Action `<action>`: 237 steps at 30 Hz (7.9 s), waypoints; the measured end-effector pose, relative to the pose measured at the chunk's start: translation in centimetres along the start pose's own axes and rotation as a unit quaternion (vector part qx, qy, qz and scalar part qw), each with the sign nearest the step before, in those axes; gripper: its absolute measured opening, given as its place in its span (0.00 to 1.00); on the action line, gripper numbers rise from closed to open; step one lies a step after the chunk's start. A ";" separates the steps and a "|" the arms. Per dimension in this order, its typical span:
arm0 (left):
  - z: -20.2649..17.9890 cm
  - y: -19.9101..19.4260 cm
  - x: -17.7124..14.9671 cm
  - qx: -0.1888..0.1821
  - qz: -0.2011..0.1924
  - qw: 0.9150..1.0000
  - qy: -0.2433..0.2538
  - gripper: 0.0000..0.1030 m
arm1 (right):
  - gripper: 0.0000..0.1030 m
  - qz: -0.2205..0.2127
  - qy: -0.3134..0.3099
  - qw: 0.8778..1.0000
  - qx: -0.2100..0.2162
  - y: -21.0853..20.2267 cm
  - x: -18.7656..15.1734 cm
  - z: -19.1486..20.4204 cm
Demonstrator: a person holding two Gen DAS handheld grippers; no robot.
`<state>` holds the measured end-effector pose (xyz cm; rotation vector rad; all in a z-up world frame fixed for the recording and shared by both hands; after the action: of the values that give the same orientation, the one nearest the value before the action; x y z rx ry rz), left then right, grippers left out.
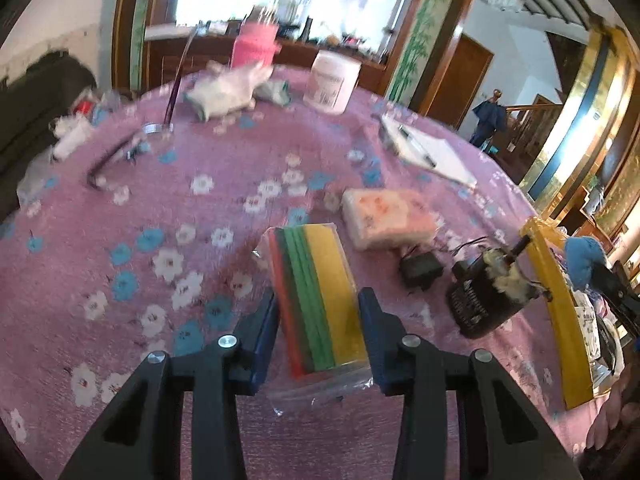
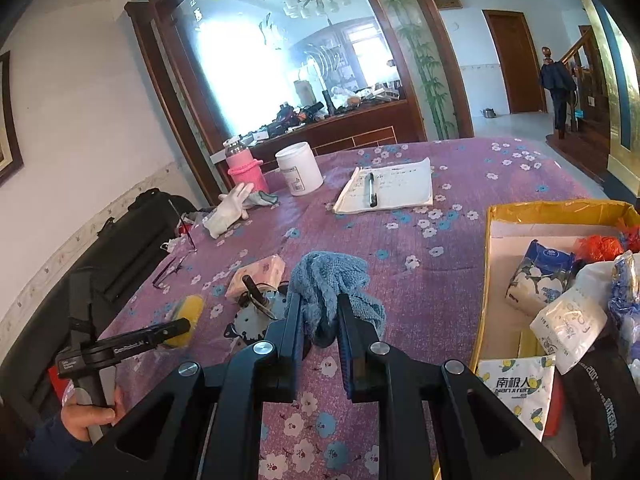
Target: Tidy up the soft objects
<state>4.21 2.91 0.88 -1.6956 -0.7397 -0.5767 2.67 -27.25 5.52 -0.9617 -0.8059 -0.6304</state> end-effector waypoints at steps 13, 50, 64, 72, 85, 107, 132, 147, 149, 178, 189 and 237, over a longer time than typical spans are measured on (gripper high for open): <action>-4.5 -3.3 0.8 -0.041 -0.044 0.997 0.045 0.37 | 0.16 -0.032 0.035 0.998 -0.028 -1.7 1.3 -2.5; -34.5 1.9 -7.4 -0.257 0.086 0.936 0.225 0.38 | 0.16 -0.047 0.317 0.933 -0.162 -9.3 1.1 -21.4; -34.5 0.9 -8.3 -0.257 0.074 0.933 0.241 0.38 | 0.18 -0.019 0.290 0.941 -0.171 -7.7 1.1 -20.4; -34.9 0.4 -8.8 -0.252 0.072 0.932 0.251 0.38 | 0.18 -0.011 0.278 0.944 -0.174 -7.4 1.1 -19.9; -34.8 0.3 -8.7 -0.251 0.070 0.932 0.251 0.38 | 0.18 -0.017 0.261 0.946 -0.191 -7.7 1.5 -19.3; -34.8 0.4 -8.8 -0.253 0.071 0.931 0.252 0.39 | 0.33 -0.012 0.248 0.946 -0.209 -8.2 1.7 -18.8; -34.9 -0.3 -8.9 -0.259 0.055 0.928 0.264 0.68 | 0.68 -0.049 0.203 0.955 -0.213 -13.1 1.5 -16.6; -29.8 -5.5 -4.1 -0.238 0.009 0.949 0.209 0.78 | 0.76 -0.092 0.111 0.977 -0.156 -17.7 2.4 -8.6; -27.4 -6.5 -2.7 -0.231 0.014 0.952 0.199 0.81 | 0.78 -0.089 0.100 0.982 -0.132 -17.2 2.4 -7.2; -5.3 11.4 8.5 -0.199 0.135 0.965 0.104 0.89 | 0.79 0.021 0.043 0.997 -0.053 -8.7 -0.8 -1.0; -4.1 8.8 6.9 -0.171 0.114 0.961 0.183 0.89 | 0.79 0.043 0.040 0.998 -0.040 -6.5 -1.7 -1.0; -14.3 -7.1 -8.0 -0.212 0.097 0.949 0.210 0.58 | 0.30 0.118 0.127 0.977 0.126 -3.6 -7.6 3.1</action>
<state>-6.40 -11.27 3.29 -1.9170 -0.1412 -0.9703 -5.25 -25.24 1.97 -0.7128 -0.5184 -0.4215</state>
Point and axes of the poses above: each gripper's, at about its wrist camera, not at the fingertips, and y roughly the way its jaws point, z to its left, x to its top, the point moved 2 cm from there along y, roughly the way its jaws point, and after that the axes turned 1 degree about -z, right-handed, at the moved point
